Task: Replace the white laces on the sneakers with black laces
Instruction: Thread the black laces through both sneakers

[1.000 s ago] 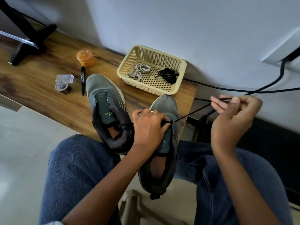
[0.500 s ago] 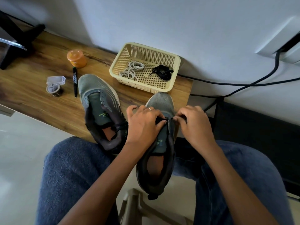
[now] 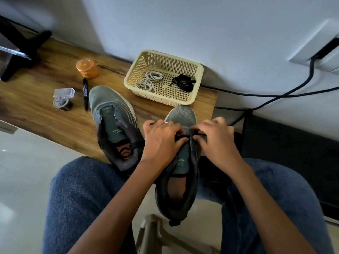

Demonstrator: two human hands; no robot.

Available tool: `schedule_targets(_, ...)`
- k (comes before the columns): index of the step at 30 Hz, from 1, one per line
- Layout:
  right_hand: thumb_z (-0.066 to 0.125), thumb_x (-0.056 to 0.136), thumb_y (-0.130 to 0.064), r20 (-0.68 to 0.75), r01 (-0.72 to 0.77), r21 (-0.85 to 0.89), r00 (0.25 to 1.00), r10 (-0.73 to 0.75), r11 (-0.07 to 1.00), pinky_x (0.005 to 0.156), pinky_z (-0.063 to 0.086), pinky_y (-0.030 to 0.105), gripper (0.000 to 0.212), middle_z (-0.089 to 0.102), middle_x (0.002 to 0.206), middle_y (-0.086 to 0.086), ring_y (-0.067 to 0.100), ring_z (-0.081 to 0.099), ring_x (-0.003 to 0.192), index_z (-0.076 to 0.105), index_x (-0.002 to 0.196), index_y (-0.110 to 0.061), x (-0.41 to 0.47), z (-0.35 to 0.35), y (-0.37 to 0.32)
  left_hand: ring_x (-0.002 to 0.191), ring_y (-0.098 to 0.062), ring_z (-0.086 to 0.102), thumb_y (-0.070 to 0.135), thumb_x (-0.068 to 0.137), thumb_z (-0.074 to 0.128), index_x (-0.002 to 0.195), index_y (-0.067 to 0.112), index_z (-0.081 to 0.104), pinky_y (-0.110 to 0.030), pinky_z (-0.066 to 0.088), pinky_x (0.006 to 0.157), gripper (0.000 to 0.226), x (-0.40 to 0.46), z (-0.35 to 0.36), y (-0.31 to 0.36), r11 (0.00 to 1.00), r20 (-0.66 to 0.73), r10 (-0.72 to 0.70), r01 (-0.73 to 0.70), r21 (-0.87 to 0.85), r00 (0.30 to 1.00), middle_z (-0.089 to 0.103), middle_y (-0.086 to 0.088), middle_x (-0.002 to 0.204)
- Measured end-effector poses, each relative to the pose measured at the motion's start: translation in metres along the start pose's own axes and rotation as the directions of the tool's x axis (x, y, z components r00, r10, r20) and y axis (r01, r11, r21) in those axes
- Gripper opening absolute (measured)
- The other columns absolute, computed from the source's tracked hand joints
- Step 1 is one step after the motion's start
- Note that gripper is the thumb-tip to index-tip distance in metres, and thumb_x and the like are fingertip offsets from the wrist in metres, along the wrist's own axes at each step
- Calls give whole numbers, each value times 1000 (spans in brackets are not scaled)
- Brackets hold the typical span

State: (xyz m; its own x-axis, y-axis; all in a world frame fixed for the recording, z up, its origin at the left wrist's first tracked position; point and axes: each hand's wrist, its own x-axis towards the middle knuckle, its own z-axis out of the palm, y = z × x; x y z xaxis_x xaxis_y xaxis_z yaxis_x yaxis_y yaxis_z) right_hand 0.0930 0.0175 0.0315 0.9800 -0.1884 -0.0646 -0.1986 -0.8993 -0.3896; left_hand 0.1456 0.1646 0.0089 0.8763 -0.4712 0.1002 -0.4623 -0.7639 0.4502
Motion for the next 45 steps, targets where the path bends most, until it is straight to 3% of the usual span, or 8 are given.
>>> schedule_targets(9, 60, 91, -24, 84, -118, 94, 990, 110, 989, 89, 36, 40, 5, 59, 101, -5, 18, 46, 104, 62, 91, -20, 0, 4, 0, 99, -13, 54, 48, 86, 63, 94, 32, 69, -34, 17, 92, 18, 1, -1, -1, 999, 22, 10, -11, 42, 1000, 67, 10, 93)
schedule_targets(14, 53, 95, -14, 103, -174, 232, 983, 154, 957, 80, 46, 40, 12, 51, 93, -4, 16, 52, 87, 52, 84, -19, 0, 8, 1, 95, -12, 57, 47, 84, 66, 91, 34, 70, -34, 18, 92, 16, 1, 0, 0, 998, 6, 9, -9, 57, 1000, 68, 11, 89)
schedule_targets(19, 41, 91, 7, -223, -289, 253, 911, 347, 923, 66, 49, 42, 17, 56, 85, 12, 27, 55, 75, 50, 86, -6, 2, -7, 14, 97, -8, 57, 47, 86, 63, 93, 35, 68, -33, 18, 95, 15, 0, -3, -1, 999, 27, -22, 21, 50, 999, 68, 13, 91)
schedule_targets(23, 52, 93, -6, -426, -265, 298, 823, 376, 917, 84, 46, 50, 13, 55, 89, -5, 22, 54, 90, 52, 87, -18, 5, -19, 25, 89, -11, 61, 43, 86, 63, 89, 32, 68, -35, 26, 90, 12, 1, -4, -2, 1000, -3, 21, -21, 14, 1000, 68, 11, 87)
schedule_targets(26, 57, 92, -20, -277, -98, 232, 947, 163, 968, 94, 33, 40, 11, 52, 105, -9, 19, 44, 111, 61, 102, -21, 4, -12, 13, 76, -17, 64, 39, 88, 60, 87, 24, 68, -38, 47, 70, 16, 3, -7, -1, 994, -66, 76, -80, -77, 995, 68, 6, 80)
schedule_targets(31, 54, 95, -32, 91, -11, 167, 996, -5, 986, 88, 27, 36, 22, 56, 115, -10, 14, 42, 115, 63, 115, -29, 1, 2, -1, 81, -11, 53, 32, 92, 62, 94, 20, 67, -20, 33, 63, 13, 4, -11, 2, 984, -91, -14, -2, -176, 996, 61, 5, 88)
schedule_targets(38, 67, 87, -20, 51, -65, 212, 997, 56, 975, 88, 43, 46, 7, 58, 83, -13, 17, 52, 96, 69, 92, -22, 2, 2, 4, 92, -12, 56, 36, 93, 59, 100, 26, 67, -27, 41, 68, 14, 5, -16, -1, 982, 8, -72, 72, -172, 997, 61, 7, 98)
schedule_targets(45, 56, 93, -10, 8, -89, 288, 996, 90, 953, 77, 46, 36, 10, 54, 88, -3, 15, 53, 86, 54, 85, -16, 0, 3, -1, 88, -14, 56, 42, 92, 59, 94, 24, 69, -26, 31, 64, 21, 6, -22, -5, 993, -30, -103, 101, -65, 994, 60, 7, 89)
